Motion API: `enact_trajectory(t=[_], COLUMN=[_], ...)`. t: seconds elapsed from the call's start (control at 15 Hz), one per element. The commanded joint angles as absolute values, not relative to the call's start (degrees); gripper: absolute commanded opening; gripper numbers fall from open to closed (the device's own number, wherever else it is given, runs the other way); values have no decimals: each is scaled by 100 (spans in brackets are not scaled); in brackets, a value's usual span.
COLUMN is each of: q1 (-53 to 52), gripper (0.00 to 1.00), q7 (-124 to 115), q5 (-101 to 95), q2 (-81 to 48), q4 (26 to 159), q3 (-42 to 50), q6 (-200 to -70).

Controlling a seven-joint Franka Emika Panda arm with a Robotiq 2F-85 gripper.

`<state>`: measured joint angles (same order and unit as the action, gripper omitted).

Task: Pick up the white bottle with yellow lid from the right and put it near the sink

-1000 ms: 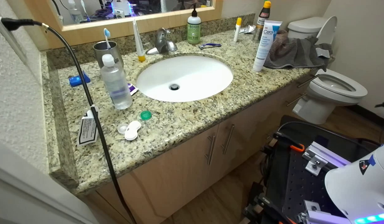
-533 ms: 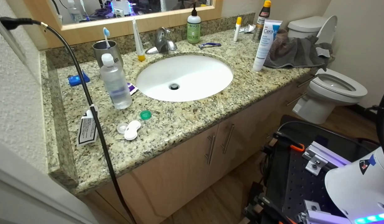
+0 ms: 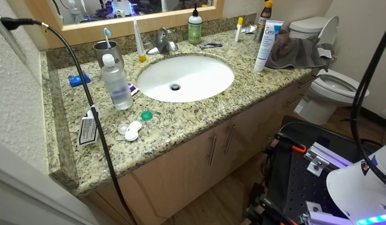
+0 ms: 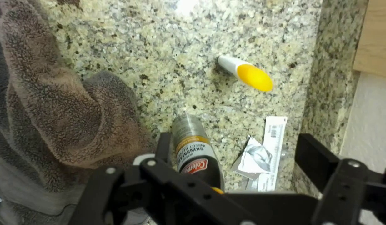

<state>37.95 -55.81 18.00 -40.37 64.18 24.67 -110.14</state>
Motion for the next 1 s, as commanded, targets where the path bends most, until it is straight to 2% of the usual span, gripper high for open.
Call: enact_trajectory(t=[0.0, 0.27, 0.33, 0.93], q1=[3867, 3942, 4104, 3990], gripper=[100, 100, 100, 100], q7=[-5529, -5584, -5754, -6844], q5=[1826, 1795, 1636, 1046], q2=[-4171, -4501, -4609, -5670], q4=[6207, 5805, 5609, 4645], q3=[2415, 2411, 2144, 2018], q6=[-10818, -10626, -10529, -11243])
